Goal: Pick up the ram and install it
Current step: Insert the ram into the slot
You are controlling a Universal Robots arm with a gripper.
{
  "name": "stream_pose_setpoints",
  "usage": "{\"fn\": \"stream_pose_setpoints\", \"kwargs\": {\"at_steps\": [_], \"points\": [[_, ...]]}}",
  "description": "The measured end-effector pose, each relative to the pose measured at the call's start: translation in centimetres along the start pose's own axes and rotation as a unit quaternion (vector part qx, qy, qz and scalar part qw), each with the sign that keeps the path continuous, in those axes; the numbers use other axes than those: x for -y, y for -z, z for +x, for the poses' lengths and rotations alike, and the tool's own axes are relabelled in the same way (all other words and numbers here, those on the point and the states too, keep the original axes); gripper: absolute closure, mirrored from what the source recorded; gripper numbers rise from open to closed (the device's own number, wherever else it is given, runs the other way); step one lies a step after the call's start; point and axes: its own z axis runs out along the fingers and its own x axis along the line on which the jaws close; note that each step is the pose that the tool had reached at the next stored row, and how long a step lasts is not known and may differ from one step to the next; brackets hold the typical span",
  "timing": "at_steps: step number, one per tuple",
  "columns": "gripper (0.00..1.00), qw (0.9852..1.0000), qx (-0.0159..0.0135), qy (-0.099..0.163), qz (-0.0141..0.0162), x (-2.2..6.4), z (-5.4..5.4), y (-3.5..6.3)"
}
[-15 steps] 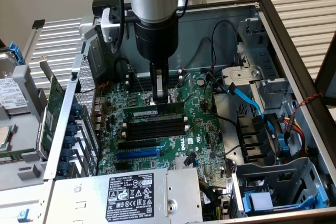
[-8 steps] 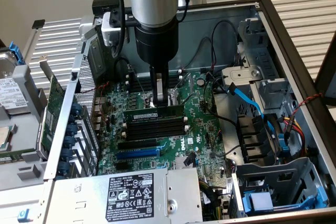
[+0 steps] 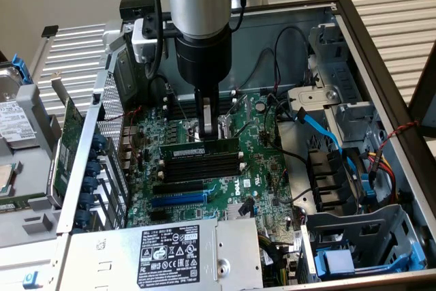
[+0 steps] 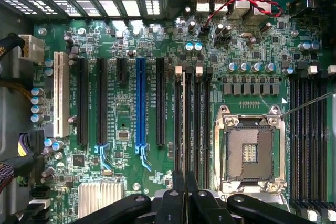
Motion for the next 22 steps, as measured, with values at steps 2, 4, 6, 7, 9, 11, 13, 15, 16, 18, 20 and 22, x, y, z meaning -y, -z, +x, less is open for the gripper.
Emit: {"fn": "stream_pose_setpoints", "kwargs": {"at_steps": [2,4,6,7,9,11,13,15,16,18,20,22], "points": [[0.88,1.0000,0.0000,0.000,0.0000,0.00,0.0,0.00],[0.88,1.0000,0.0003,0.000,0.0000,0.00,0.0,-0.01],[0.88,1.0000,0.0004,0.000,0.0001,0.00,0.0,-0.07],[0.88,1.0000,0.0003,0.000,0.0000,0.00,0.0,-0.12],[0.88,1.0000,0.0002,0.000,0.0000,0.00,0.0,-0.26],[0.88,1.0000,0.0002,0.000,0.0000,0.01,0.0,-0.42],[0.88,1.0000,0.0002,0.000,0.0000,0.01,0.1,-0.56],[0.88,1.0000,0.0003,0.000,-0.0001,0.01,0.1,-0.68],[0.88,1.0000,0.0002,0.000,-0.0002,0.01,0.1,-0.74],[0.88,1.0000,0.0003,0.001,-0.0002,0.01,0.1,-0.87],[0.88,1.0000,0.0003,0.002,-0.0002,0.01,0.1,-0.98],[0.88,1.0000,0.0002,0.002,-0.0003,0.01,0.1,-1.06]]}}
